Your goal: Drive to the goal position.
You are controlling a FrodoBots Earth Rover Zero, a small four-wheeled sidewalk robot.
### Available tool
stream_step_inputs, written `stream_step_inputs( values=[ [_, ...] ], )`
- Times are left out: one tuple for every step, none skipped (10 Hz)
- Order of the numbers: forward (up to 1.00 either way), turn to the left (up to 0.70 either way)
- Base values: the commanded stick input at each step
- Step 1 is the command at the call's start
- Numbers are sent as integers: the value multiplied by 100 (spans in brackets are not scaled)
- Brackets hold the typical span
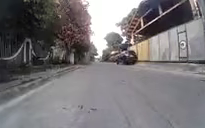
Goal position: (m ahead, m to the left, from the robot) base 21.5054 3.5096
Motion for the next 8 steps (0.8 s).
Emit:
stream_step_inputs(
  values=[
    [100,6],
    [100,6],
    [100,6],
    [100,6],
    [100,6],
    [100,6],
    [100,6],
    [100,6]
  ],
)
